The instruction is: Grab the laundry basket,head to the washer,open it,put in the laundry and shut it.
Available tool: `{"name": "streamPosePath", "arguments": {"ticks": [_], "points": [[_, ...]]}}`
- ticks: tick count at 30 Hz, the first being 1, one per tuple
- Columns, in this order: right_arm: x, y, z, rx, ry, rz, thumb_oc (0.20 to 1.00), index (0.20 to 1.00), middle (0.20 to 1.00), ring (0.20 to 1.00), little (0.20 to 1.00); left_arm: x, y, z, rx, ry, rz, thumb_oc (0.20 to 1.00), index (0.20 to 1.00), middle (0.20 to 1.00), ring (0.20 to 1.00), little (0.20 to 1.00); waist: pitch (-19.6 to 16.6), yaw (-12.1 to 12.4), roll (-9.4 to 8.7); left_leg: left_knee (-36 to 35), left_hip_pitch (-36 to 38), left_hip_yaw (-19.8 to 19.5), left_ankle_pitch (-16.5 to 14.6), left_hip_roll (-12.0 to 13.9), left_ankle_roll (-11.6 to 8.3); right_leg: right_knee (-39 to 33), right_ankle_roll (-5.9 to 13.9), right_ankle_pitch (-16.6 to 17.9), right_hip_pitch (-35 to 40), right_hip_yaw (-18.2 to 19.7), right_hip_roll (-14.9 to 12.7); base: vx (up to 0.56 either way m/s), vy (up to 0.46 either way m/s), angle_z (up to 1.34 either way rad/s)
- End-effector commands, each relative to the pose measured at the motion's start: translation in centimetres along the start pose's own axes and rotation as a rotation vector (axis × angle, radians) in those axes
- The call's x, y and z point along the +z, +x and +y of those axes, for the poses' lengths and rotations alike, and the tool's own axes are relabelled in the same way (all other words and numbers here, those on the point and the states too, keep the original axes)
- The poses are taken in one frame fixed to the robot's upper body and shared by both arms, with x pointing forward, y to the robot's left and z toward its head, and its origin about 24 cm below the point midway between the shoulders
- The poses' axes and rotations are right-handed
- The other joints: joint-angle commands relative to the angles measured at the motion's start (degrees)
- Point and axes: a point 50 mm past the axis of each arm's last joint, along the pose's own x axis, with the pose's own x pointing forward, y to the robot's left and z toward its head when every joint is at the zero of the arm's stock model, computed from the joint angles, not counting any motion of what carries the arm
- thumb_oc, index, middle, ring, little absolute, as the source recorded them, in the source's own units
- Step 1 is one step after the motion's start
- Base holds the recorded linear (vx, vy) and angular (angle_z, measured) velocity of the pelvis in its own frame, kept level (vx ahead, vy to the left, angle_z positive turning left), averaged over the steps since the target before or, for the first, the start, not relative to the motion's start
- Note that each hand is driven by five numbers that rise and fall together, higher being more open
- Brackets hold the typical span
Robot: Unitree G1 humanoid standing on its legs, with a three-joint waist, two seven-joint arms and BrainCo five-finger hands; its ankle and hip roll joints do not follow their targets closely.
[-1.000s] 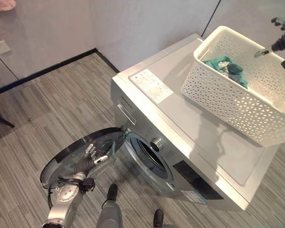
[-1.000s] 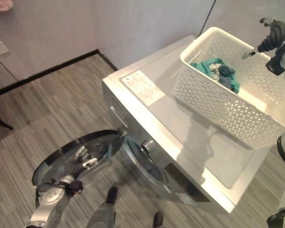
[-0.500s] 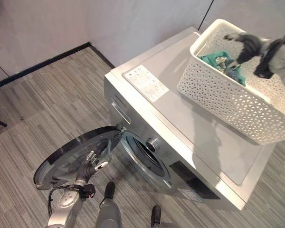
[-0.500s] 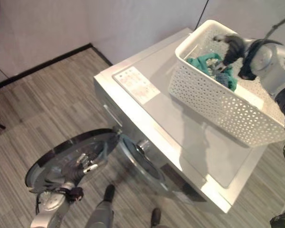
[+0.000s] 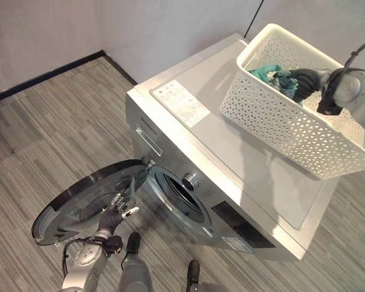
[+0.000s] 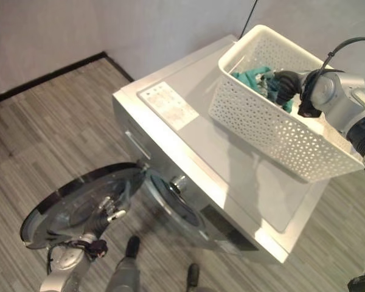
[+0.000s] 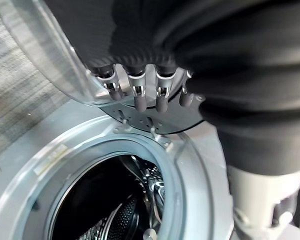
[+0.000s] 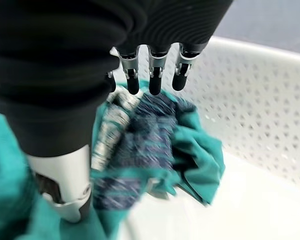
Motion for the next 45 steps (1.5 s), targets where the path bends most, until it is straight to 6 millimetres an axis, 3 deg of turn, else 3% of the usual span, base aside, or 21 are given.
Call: {"name": "streamPosePath", "arguments": {"ticks": [1, 9, 18, 19, 21, 25, 28, 33, 36, 43, 45], "points": [[-0.9, -0.6, -2.6, -0.104, 0.010, 0.060, 1.000, 1.000, 1.000, 1.000, 1.000, 2.6, 0.9, -0.5, -0.037, 0.013, -0.113, 1.000, 1.000, 1.000, 1.000, 1.000, 3.1, 3.2, 0.15, 3.5, -1.5, -2.6, -3.6, 4.9, -1.80, 3.4, 3.16, 1.5, 1.6, -3.1, -5.5, -0.05, -0.045, 0.02], [-3.0, 0.9, 0.7, -0.080, 0.128, 0.186, 1.000, 1.000, 1.000, 1.000, 1.000, 2.6, 0.6, 0.1, -0.027, 0.039, -0.106, 1.000, 1.000, 1.000, 1.000, 1.000, 6.1, 6.3, 1.94, 2.5, -5.1, -4.0, -2.1, 4.1, -1.59, 2.6, 3.03, 1.6, -1.4, -3.3, -5.1, -0.05, -0.024, 0.03], [-3.1, 1.6, 3.3, 0.131, 0.101, 0.257, 1.000, 1.000, 1.000, 1.000, 1.000, 2.6, 1.0, -0.4, -0.062, 0.049, -0.097, 1.000, 1.000, 1.000, 1.000, 1.000, 7.0, 7.8, 2.20, 1.2, -6.1, -4.6, -1.2, 3.6, -1.52, 1.7, 2.98, 1.6, -1.9, -3.7, -5.0, 0.00, -0.001, 0.00], [-2.3, 1.6, 3.7, 0.179, 0.101, 0.213, 0.200, 0.200, 0.200, 0.200, 0.200, 2.6, 1.1, -0.6, -0.071, 0.055, -0.094, 1.000, 1.000, 1.000, 1.000, 1.000, 6.9, 7.7, 2.02, 1.1, -5.9, -4.7, -1.2, 3.6, -1.52, 1.7, 3.03, 1.6, -1.8, -3.7, -5.0, 0.00, 0.000, 0.00], [-0.8, 1.4, 3.6, 0.223, 0.093, 0.126, 0.200, 0.200, 0.200, 0.200, 0.200, 2.7, 1.2, -0.9, -0.086, 0.054, -0.100, 1.000, 1.000, 1.000, 1.000, 1.000, 6.9, 7.6, 1.42, 1.2, -5.5, -4.8, -1.4, 3.7, -1.55, 1.8, 3.02, 1.4, -1.4, -3.6, -5.0, 0.00, 0.000, 0.00], [-0.3, 1.0, 3.2, 0.212, 0.112, 0.066, 0.200, 0.200, 0.200, 0.200, 0.200, 2.7, 1.4, -1.1, -0.086, 0.049, -0.107, 1.000, 1.000, 1.000, 1.000, 1.000, 6.9, 7.5, 1.00, 1.2, -4.9, -4.7, -1.6, 3.8, -1.66, 1.9, 3.17, 1.4, -1.1, -3.6, -5.0, 0.00, 0.000, 0.00], [0.9, 0.1, 0.7, 0.109, 0.142, -0.045, 0.200, 0.200, 0.200, 0.200, 0.200, 2.7, 1.5, -1.1, -0.075, 0.050, -0.114, 1.000, 1.000, 1.000, 1.000, 1.000, 6.0, 6.6, 0.17, 1.0, -3.9, -4.4, -1.8, 4.1, -1.78, 1.9, 3.26, 1.2, -0.6, -3.5, -5.0, 0.00, 0.000, 0.00], [0.8, -2.0, -2.8, -0.080, 0.236, -0.143, 0.200, 0.200, 0.200, 0.200, 0.200, 2.8, 1.6, -0.5, -0.039, 0.038, -0.126, 1.000, 1.000, 1.000, 1.000, 1.000, 4.0, 5.0, -0.95, 0.5, -2.1, -3.8, -2.2, 4.5, -1.90, 2.0, 3.52, 1.1, 0.3, -3.3, -4.9, 0.01, 0.000, -0.02], [-0.3, -3.1, -4.4, -0.180, 0.292, -0.145, 0.200, 0.200, 0.200, 0.200, 0.200, 2.9, 1.4, -0.1, -0.021, 0.033, -0.132, 1.000, 1.000, 1.000, 1.000, 1.000, 2.6, 4.1, -1.53, 0.3, -1.0, -3.4, -2.6, 4.8, -1.92, 1.9, 3.65, 1.2, 1.0, -3.2, -4.9, 0.01, 0.000, -0.04], [-6.0, -6.7, -8.3, -0.512, 0.494, -0.038, 0.200, 0.200, 0.200, 0.200, 0.200, 3.0, 1.2, 0.7, 0.016, 0.024, -0.145, 1.000, 1.000, 1.000, 1.000, 1.000, -0.5, 2.4, -2.44, -0.3, 1.9, -2.4, -3.5, 5.4, -1.87, 1.8, 3.90, 1.2, 2.7, -2.8, -4.7, 0.01, 0.000, 0.00], [-6.7, -7.4, -9.0, -0.577, 0.529, -0.032, 0.200, 0.200, 0.200, 0.200, 0.200, 3.1, 1.2, 0.8, 0.024, 0.023, -0.147, 1.000, 1.000, 1.000, 1.000, 1.000, -0.9, 2.2, -2.59, -0.4, 2.4, -2.3, -3.6, 5.5, -1.86, 1.7, 3.89, 1.2, 2.9, -2.7, -4.7, 0.01, 0.001, -0.04]]}}
